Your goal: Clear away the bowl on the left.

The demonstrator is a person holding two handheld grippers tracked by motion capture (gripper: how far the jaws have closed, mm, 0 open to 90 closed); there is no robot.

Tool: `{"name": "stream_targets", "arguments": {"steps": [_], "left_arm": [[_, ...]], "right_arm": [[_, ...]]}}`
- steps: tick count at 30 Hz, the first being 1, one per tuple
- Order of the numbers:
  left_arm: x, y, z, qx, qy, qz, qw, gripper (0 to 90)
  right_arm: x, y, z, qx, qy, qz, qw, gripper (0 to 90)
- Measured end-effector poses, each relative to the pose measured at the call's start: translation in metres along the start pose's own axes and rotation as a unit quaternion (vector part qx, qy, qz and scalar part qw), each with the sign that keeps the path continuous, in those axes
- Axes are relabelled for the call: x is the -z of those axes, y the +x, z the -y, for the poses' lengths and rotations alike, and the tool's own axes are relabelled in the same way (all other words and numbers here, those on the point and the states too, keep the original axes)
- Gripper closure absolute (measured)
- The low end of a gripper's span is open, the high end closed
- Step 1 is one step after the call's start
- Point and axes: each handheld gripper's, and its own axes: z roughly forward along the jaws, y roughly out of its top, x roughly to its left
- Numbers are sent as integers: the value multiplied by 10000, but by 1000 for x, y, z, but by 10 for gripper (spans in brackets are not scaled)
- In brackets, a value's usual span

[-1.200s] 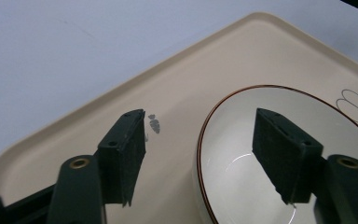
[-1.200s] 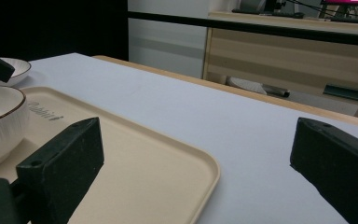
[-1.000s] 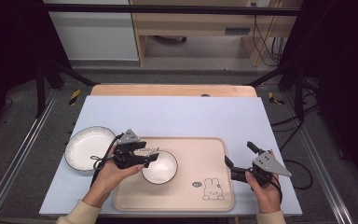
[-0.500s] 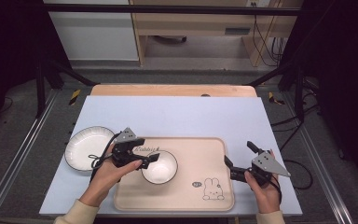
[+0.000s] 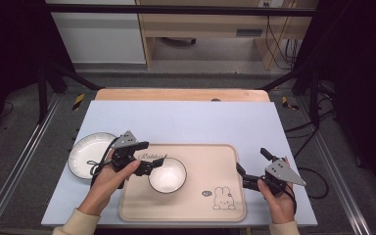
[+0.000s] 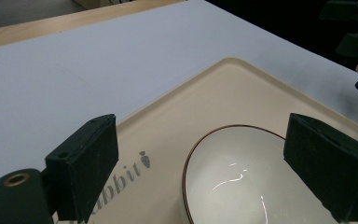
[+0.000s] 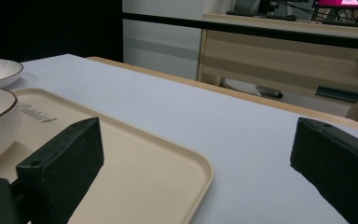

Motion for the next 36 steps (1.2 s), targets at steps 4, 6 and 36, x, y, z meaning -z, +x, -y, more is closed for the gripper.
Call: {"name": "stream_targets", "arguments": {"steps": [4,6,36], "left_arm": [[5,2,-2,-49,-132,85,9999,95],[8,4,-4,-38,-217,85,9997,95],[56,33,-12,-174,-807,-27,9966,66]], "right_arm": [[0,0,0,-2,-2,-4,10000,28],[-1,0,0,4,-6,-10,10000,28],[0,1,-1,21,-32,-9,10000,28]]}}
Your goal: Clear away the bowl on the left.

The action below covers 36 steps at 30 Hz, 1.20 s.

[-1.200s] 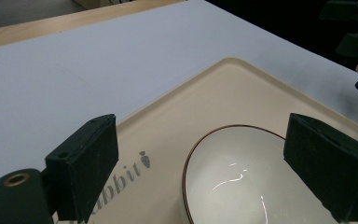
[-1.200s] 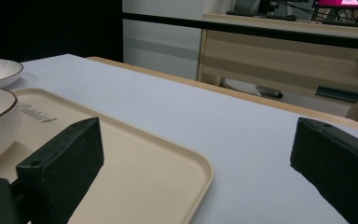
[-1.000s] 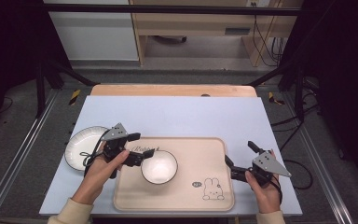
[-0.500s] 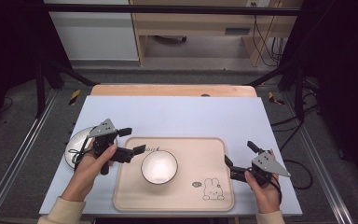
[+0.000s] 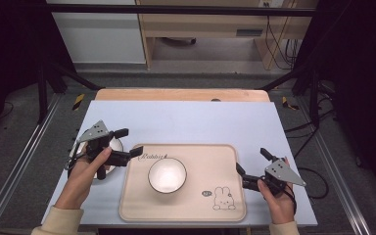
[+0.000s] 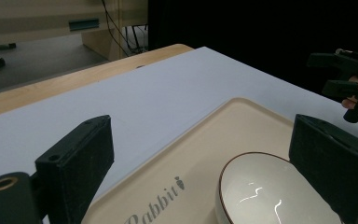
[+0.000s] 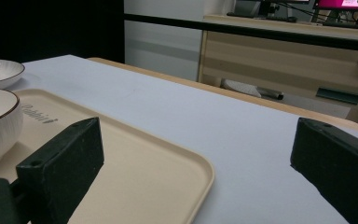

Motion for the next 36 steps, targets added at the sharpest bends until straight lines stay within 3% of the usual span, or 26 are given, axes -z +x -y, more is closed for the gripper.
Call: {"name": "stream_targets", "arguments": {"steps": [17,36], "left_arm": [[29,26,6,-282,-263,-428,9983,66],[47,48,21,-163,-362,-737,9965,66]], "right_arm": [[-1,1,0,8,5,4,10000,28],[-1,1,0,34,0,6,10000,29]]}}
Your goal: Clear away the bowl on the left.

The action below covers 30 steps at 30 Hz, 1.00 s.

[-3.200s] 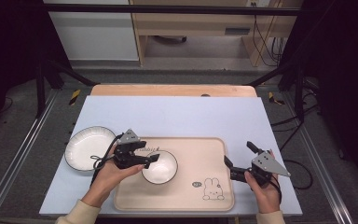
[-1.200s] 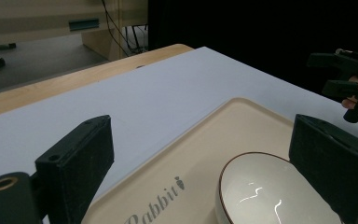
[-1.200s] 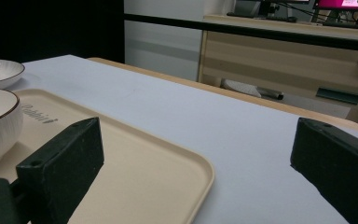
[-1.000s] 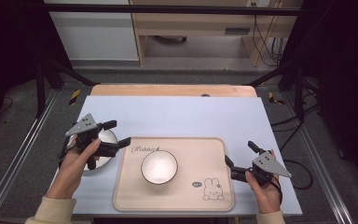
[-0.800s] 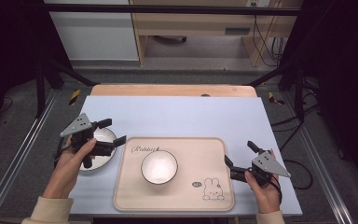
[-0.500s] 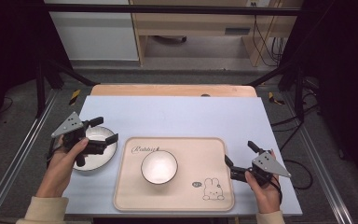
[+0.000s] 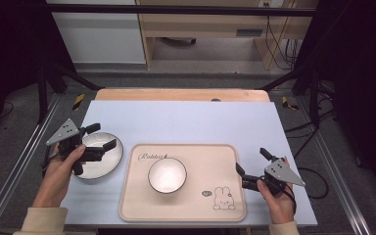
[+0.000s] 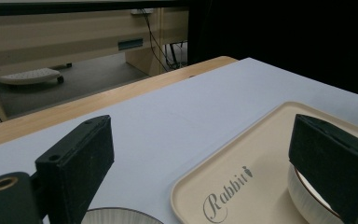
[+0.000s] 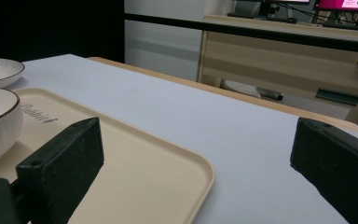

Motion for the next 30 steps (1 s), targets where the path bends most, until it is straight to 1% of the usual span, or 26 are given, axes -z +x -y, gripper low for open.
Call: {"name": "stream_targets", "arguments": {"steps": [6,9,18,23,26,30], "left_arm": [[1,4,7,3,19,-22,10000,66],[1,5,9,-26,14,-12,10000,66],[4,5,17,-138,-50,118,9998,66],[7,3,23,-176,-28,185,9997,65],[9,-1,26,-270,31,242,9993,65],[10,-4,31,-280,101,294,9991,65]], "right_arm": [[0,0,0,-8,5,3,10000,29],[0,0,0,4,3,0,10000,29],[0,0,0,3,21,-3,10000,30],[0,0,0,-1,25,0,10000,30],[0,1,0,7,37,-4,10000,30],[0,1,0,20,38,-13,10000,31]]}}
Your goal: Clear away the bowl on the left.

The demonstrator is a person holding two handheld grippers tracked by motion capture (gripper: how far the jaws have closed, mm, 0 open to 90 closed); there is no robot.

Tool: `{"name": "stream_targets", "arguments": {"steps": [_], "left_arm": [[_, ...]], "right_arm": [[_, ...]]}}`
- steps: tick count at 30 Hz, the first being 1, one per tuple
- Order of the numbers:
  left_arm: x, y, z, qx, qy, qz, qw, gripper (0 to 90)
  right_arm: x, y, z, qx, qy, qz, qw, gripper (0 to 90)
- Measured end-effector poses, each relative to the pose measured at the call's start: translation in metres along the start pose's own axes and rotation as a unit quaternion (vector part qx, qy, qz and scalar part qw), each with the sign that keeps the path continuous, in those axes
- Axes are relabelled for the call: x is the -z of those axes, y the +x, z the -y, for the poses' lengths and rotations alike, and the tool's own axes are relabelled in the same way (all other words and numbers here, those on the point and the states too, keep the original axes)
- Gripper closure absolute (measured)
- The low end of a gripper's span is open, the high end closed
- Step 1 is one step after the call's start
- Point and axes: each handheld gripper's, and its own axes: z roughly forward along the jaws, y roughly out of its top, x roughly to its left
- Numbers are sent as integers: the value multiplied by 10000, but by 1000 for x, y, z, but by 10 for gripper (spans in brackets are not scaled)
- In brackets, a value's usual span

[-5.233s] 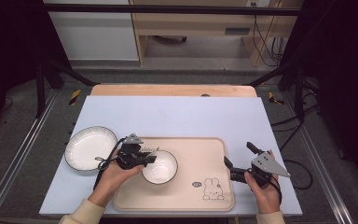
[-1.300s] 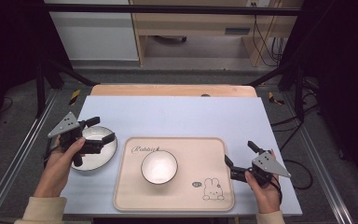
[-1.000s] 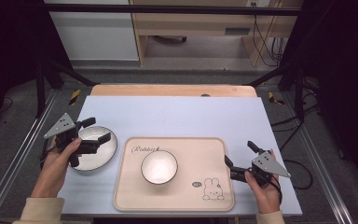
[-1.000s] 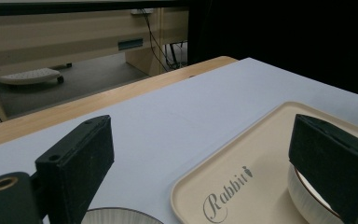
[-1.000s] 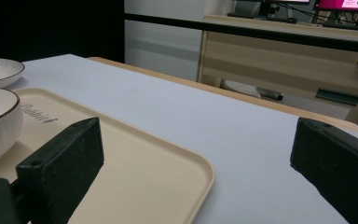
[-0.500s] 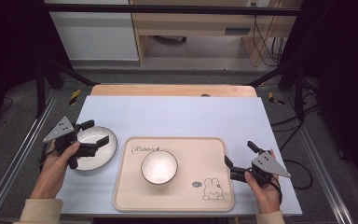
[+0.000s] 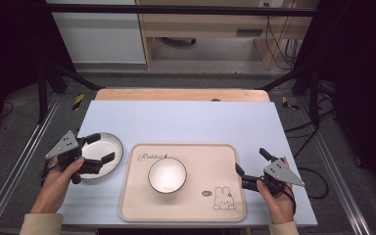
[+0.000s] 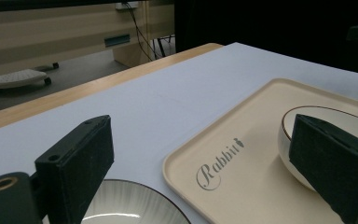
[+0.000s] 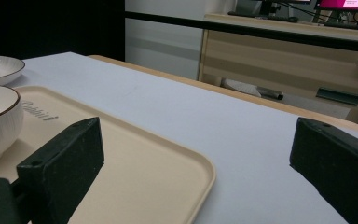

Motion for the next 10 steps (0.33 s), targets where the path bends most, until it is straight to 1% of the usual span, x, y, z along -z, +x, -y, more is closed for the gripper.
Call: {"name": "stream_targets", "arguments": {"steps": [5,10], "left_arm": [[6,-1,6,106,5,-31,9999,65],[12,5,10,220,-77,-76,9997,65]], "right_arm": [[0,1,0,16,-10,-11,10000,32],[0,0,0,4,2,-14,10000,32]]}}
